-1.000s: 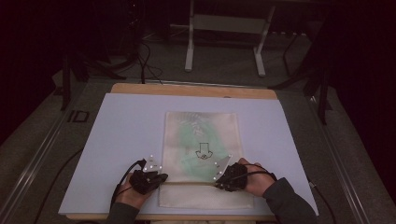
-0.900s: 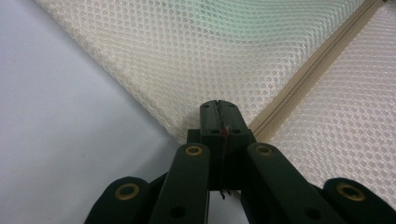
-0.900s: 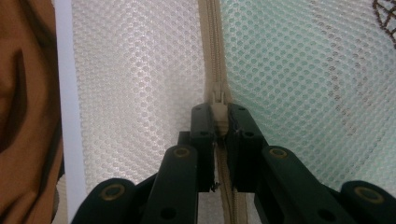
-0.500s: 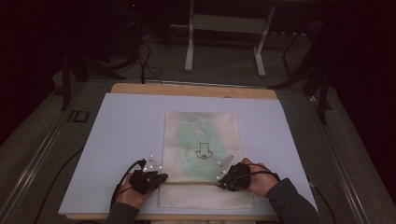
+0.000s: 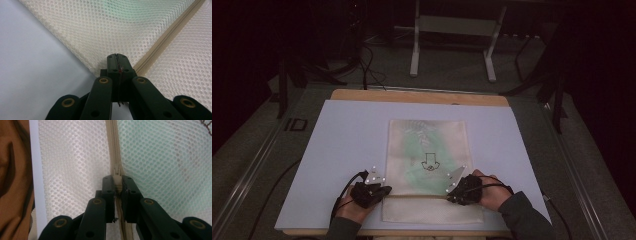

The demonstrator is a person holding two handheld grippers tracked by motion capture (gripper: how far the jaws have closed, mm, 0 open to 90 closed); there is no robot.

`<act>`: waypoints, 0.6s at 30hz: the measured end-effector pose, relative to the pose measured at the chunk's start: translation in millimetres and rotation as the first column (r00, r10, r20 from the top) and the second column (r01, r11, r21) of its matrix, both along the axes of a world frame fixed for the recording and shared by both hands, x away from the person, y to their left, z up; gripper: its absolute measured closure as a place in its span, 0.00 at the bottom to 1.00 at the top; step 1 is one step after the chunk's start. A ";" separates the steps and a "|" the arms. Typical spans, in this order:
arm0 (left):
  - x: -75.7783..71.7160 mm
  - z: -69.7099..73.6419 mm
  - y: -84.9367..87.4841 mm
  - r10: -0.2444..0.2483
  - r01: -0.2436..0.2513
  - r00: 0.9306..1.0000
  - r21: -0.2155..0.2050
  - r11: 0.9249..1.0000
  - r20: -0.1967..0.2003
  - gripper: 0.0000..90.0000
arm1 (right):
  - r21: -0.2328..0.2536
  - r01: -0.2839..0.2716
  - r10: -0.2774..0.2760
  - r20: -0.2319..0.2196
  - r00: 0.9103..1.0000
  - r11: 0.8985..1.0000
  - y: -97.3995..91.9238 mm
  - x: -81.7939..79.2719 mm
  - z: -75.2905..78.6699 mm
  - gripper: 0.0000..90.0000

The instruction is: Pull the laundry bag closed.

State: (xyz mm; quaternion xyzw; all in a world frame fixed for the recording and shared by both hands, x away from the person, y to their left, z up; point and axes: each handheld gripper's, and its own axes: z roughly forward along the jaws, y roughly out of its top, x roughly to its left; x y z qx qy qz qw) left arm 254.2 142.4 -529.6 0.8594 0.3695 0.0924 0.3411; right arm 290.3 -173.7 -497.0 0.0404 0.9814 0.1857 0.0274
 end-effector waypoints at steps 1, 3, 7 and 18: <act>0.0 0.0 0.0 0.000 0.000 1.000 0.000 1.000 0.000 0.99 | 0.000 0.003 -0.003 -0.002 1.000 1.000 -0.8 -0.1 0.1 0.92; -0.1 0.0 -0.1 0.000 0.000 1.000 0.000 1.000 0.000 0.99 | 0.002 0.007 -0.007 -0.006 1.000 1.000 -2.2 -0.2 0.2 0.92; -0.1 0.0 0.0 0.000 0.000 1.000 0.000 1.000 0.000 0.99 | 0.004 0.008 -0.007 -0.005 1.000 1.000 -4.5 0.2 0.6 0.92; -0.2 0.0 -0.2 0.002 -0.002 1.000 0.000 1.000 0.002 0.99 | 0.012 0.025 -0.025 -0.009 1.000 1.000 -13.2 0.6 0.2 0.92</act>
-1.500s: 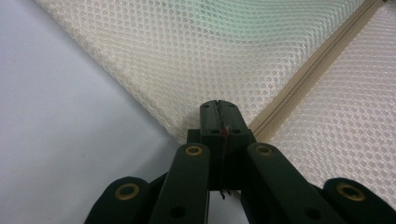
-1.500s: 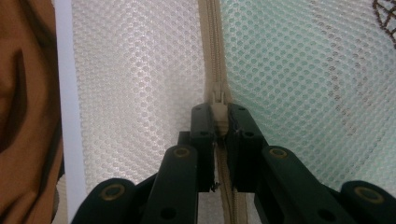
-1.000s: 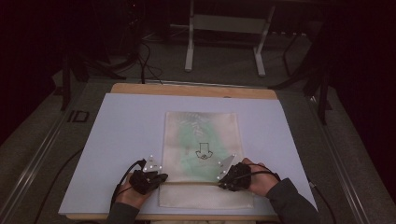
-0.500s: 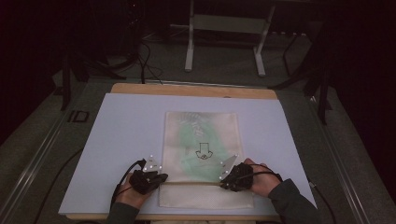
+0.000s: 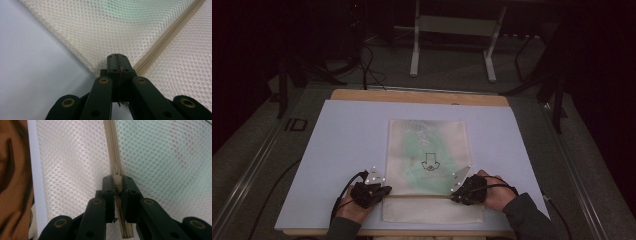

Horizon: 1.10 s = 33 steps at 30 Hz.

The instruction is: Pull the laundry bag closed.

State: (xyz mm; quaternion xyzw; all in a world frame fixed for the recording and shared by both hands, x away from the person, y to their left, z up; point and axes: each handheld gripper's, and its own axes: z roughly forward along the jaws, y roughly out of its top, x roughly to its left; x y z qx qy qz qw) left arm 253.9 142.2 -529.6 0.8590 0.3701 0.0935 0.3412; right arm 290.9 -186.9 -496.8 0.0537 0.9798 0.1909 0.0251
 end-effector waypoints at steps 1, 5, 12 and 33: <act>0.0 0.0 0.1 0.000 0.000 1.000 0.000 1.000 0.000 0.99 | 0.004 -0.001 0.001 0.000 1.000 1.000 -0.4 0.2 0.0 0.92; 0.0 -0.1 0.1 0.000 0.000 1.000 -0.001 1.000 0.000 0.99 | -0.002 0.003 -0.003 0.001 1.000 1.000 -2.0 0.3 -0.2 0.92; 0.1 0.0 0.2 -0.001 0.001 1.000 -0.002 1.000 -0.001 0.99 | -0.002 0.011 -0.011 0.002 1.000 1.000 -6.3 0.5 0.0 0.92; 0.2 0.0 0.1 -0.001 0.001 1.000 -0.001 1.000 -0.001 0.99 | -0.004 0.034 -0.034 -0.004 0.999 0.999 -18.9 1.3 0.3 0.92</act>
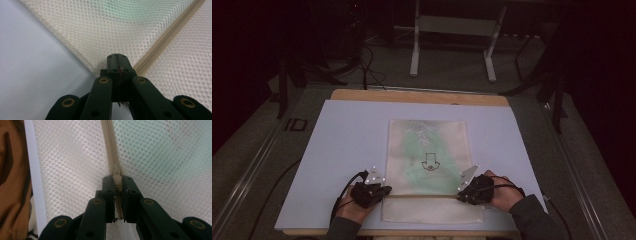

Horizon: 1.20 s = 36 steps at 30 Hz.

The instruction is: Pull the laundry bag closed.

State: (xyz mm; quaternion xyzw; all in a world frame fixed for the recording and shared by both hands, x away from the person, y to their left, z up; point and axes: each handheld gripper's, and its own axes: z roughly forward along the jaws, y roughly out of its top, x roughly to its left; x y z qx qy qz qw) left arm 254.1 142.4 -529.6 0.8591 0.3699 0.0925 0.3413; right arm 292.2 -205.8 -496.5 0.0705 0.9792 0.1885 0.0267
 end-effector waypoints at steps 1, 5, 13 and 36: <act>0.0 0.0 0.1 0.000 0.000 1.000 -0.001 1.000 0.000 0.99 | 0.002 0.000 0.000 -0.002 1.000 1.000 -0.9 0.2 -0.1 0.92; 0.0 -0.1 0.0 0.002 -0.002 1.000 -0.002 1.000 0.000 0.99 | 0.002 0.011 -0.011 -0.003 1.000 1.000 -6.3 0.1 -0.3 0.92; 0.1 -0.1 0.0 0.001 -0.001 1.000 -0.002 1.000 -0.001 0.99 | 0.003 0.023 -0.023 -0.007 1.000 1.000 -13.7 0.4 2.0 0.92; -0.2 0.1 -0.3 0.002 -0.002 1.000 0.001 1.000 0.001 0.99 | 0.017 0.069 -0.069 -0.011 0.998 0.997 -37.8 -0.9 3.8 0.92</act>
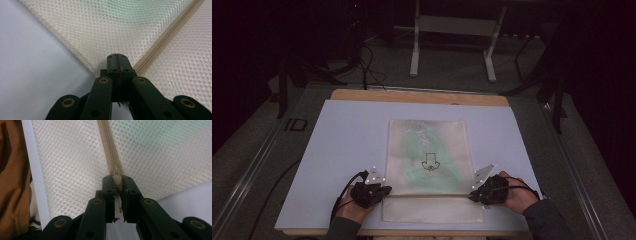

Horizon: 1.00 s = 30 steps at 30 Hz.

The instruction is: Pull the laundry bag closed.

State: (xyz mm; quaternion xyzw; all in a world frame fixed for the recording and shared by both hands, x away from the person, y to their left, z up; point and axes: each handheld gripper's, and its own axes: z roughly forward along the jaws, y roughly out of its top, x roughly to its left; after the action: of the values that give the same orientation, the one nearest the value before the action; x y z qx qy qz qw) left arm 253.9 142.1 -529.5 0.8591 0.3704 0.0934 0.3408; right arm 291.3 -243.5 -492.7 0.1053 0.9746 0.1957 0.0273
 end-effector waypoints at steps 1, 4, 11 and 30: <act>0.0 0.1 -0.1 0.001 -0.001 1.000 0.001 1.000 0.000 0.99 | -0.004 0.003 -0.003 -0.001 1.000 1.000 -1.9 -0.2 0.4 0.92; -0.1 0.1 -0.1 0.000 0.000 1.000 0.002 1.000 0.000 0.99 | -0.003 0.006 -0.006 -0.002 1.000 1.000 -3.8 -0.3 0.3 0.92; -0.1 0.0 -0.2 0.001 -0.001 1.000 0.001 1.000 0.000 0.99 | 0.000 0.020 -0.020 -0.005 1.000 1.000 -12.0 -0.2 0.5 0.92; -1.2 -1.0 0.7 0.009 -0.008 1.000 -0.012 1.000 0.006 0.99 | 0.053 0.065 -0.064 -0.028 0.998 0.996 -19.6 0.1 -0.6 0.86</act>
State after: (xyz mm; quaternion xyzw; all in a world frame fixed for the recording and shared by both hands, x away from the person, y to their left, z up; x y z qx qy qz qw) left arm 252.7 142.7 -530.5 0.8551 0.3735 0.0955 0.3467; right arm 291.3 -263.1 -493.2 0.1400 0.9653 0.2197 0.0178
